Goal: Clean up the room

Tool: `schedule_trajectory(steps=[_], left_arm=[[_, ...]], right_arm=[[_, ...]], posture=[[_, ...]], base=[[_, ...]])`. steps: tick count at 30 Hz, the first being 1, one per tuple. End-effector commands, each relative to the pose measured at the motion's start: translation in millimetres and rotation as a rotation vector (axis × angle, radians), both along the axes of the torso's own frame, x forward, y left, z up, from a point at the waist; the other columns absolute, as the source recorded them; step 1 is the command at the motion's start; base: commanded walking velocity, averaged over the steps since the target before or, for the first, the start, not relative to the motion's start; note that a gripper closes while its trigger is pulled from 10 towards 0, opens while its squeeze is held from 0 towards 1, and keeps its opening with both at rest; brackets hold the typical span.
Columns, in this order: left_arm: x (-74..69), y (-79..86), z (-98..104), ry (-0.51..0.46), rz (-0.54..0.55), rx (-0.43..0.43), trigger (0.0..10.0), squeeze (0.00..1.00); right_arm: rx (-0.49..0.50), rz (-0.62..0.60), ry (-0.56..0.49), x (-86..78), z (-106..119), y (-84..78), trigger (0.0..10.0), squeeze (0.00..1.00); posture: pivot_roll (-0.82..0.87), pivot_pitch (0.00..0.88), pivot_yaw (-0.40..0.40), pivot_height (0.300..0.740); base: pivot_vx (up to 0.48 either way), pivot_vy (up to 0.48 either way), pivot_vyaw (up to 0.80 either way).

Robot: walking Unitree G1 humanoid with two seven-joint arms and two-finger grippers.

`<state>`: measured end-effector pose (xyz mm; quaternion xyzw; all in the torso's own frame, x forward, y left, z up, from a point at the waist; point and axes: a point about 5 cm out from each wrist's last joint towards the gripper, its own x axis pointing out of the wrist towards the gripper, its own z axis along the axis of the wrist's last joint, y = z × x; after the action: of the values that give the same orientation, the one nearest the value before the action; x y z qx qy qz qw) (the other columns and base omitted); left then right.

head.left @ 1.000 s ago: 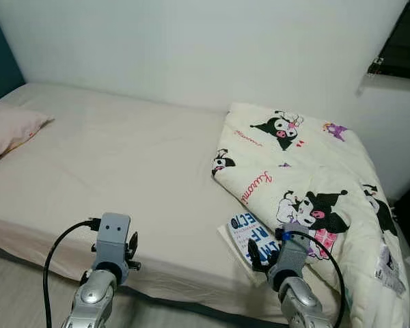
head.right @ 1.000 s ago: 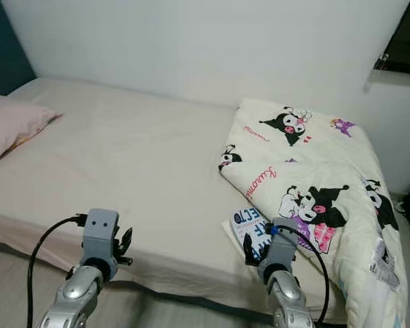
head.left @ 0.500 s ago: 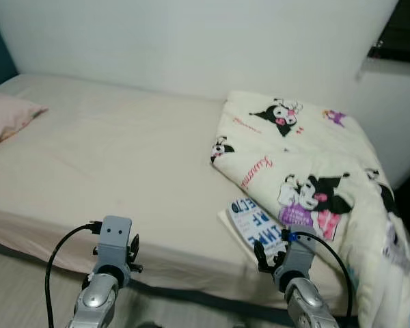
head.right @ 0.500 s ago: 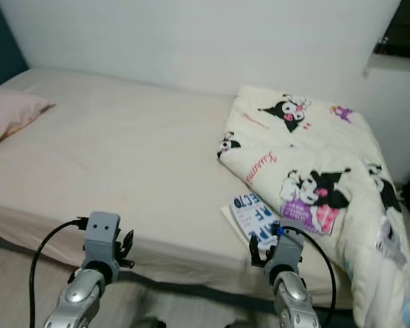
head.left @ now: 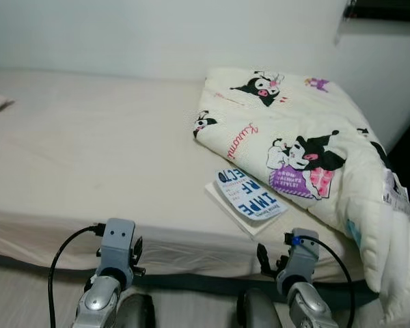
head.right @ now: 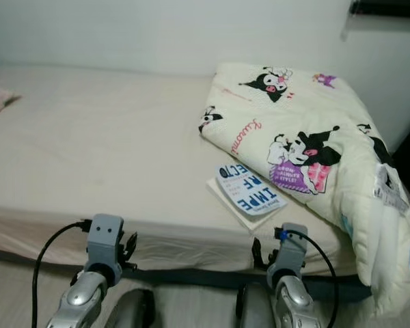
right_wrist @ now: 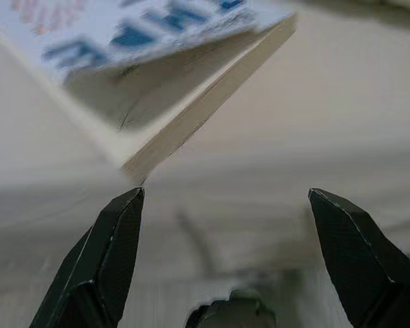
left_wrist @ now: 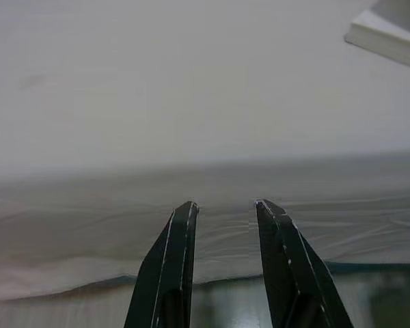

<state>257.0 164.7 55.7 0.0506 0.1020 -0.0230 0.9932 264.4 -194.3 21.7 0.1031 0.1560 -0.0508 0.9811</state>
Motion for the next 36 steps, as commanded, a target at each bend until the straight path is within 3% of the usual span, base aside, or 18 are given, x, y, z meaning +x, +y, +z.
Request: schedule_trajectory(steps=[1,6,19,31,36], left_arm=[[-0.8,-2.4,2.3,-0.014,-0.013,0.009,10.0,0.0],[-3.9,0.5,2.5,-0.019,0.002,0.006,10.0,0.0],[-5.1,4.8,4.2,-0.028,0.017,0.003,10.0,0.0],[-5.9,6.6,9.8,-0.062,0.01,-0.012,10.0,0.0],[-5.2,6.3,10.5,-0.066,-0.001,-0.002,10.0,0.0]], right_arm=[[0.03,-0.03,-0.057,1.1,7.1,-3.0,10.0,0.0],[0.072,-0.05,-0.165,6.4,22.8,-5.0,10.0,0.0],[0.103,-0.043,-0.24,11.5,33.8,-2.1,10.0,0.0],[0.247,-0.167,-0.487,16.4,68.5,-15.6,10.0,0.0],[0.31,-0.188,-0.452,22.3,64.1,-18.9,10.0,0.0]], posture=[[0.01,0.126,-0.042,0.58],[0.01,0.135,-0.045,0.565],[0.02,0.134,-0.052,0.565],[0.03,0.123,-0.049,0.565],[0.03,0.123,-0.049,0.565]], base=[[0.0,0.0,0.0],[0.0,0.0,0.0],[0.0,0.0,0.0],[0.0,0.0,0.0],[0.0,0.0,0.0]])
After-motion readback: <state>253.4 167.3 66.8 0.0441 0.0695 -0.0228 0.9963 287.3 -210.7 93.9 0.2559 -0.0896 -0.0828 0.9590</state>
